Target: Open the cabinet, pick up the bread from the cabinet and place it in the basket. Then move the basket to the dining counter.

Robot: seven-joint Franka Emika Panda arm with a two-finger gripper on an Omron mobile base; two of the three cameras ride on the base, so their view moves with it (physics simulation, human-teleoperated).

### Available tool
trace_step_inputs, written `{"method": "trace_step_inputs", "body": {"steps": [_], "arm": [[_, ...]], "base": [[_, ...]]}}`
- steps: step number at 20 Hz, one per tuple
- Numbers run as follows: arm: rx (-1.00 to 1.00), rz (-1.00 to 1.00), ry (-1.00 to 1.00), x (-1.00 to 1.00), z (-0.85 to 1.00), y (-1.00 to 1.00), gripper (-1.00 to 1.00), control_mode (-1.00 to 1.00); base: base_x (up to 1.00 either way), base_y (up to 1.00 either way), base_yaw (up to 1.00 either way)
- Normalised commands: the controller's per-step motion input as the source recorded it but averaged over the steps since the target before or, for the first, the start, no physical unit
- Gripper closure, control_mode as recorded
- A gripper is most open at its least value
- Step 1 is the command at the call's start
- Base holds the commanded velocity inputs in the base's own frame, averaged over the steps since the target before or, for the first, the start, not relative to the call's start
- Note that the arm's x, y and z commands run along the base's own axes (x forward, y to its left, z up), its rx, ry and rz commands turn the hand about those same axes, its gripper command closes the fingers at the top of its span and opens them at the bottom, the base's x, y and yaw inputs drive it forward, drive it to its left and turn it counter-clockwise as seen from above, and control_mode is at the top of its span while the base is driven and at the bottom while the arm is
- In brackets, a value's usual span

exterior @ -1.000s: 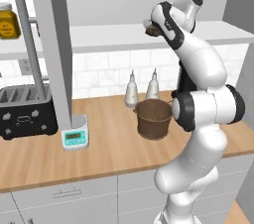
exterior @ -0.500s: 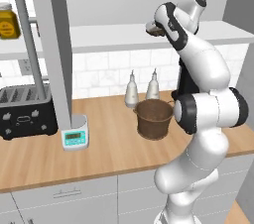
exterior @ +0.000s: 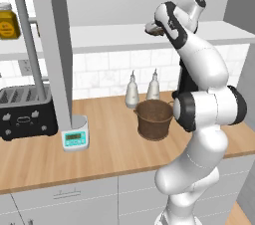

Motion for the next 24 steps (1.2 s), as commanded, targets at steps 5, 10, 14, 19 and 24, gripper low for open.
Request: {"method": "trace_step_inputs", "body": {"steps": [5, 10, 14, 19, 24], "arm": [[0.0, 0.06, 0.0, -0.08, -0.19, 0.0, 1.0, -1.0], [0.0, 0.04, -0.02, -0.94, 0.0, -0.07, 1.0, -1.0], [0.0, 0.01, -0.01, -1.0, 0.0, -0.01, 1.0, -1.0], [0.0, 0.0, 0.0, -1.0, 0.0, 0.0, 1.0, -1.0], [0.01, 0.0, 0.0, -1.0, 0.08, 0.0, 1.0, -1.0]], "base": [[0.0, 0.0, 0.0], [0.0, 0.0, 0.0], [0.0, 0.0, 0.0], [0.0, 0.0, 0.0], [0.0, 0.0, 0.0]]}}
